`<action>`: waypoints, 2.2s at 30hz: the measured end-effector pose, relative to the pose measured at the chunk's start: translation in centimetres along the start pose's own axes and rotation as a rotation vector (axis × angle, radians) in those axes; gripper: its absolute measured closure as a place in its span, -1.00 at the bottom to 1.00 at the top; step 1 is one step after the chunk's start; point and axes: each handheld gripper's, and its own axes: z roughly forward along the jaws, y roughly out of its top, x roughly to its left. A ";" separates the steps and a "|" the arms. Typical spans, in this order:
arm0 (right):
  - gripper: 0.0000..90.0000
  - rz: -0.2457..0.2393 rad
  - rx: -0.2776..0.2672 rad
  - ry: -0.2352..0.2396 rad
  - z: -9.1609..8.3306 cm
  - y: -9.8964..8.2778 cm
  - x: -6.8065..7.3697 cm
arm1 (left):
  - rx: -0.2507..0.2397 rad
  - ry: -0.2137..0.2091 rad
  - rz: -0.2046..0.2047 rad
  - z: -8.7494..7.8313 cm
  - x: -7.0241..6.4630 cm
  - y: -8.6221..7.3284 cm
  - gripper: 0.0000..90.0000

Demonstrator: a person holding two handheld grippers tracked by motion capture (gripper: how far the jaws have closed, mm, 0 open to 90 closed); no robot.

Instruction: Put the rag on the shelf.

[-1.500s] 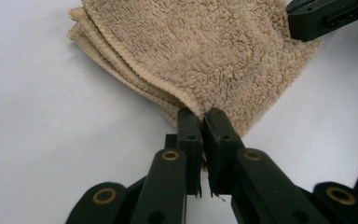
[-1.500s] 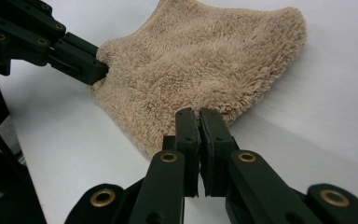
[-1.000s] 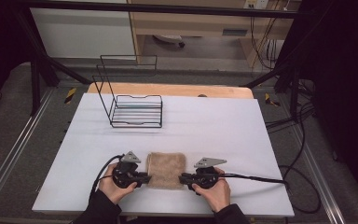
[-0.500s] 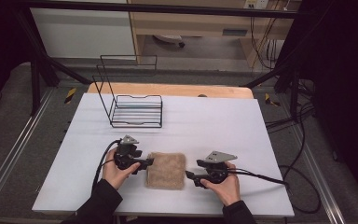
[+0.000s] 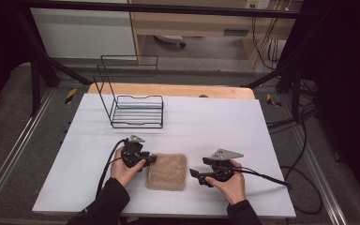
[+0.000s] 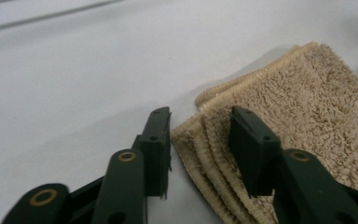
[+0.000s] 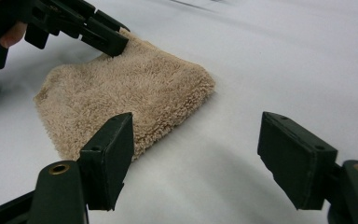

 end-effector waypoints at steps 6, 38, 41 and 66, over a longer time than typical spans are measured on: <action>-0.39 0.013 -0.004 0.005 0.2 0.2 -0.2 | 0.001 -0.002 0.000 0.1 -0.2 0.0 0.57; 0.32 0.080 0.094 -0.008 5.7 2.5 -0.9 | -0.006 0.009 0.105 0.5 -1.2 -0.3 0.82; 0.44 0.097 0.113 0.001 6.0 2.4 -0.7 | -0.006 0.005 0.105 0.5 -1.1 -0.3 0.82; 0.96 0.155 0.059 0.029 5.0 2.8 0.1 | -0.071 -0.069 0.065 -0.8 -0.5 0.0 0.88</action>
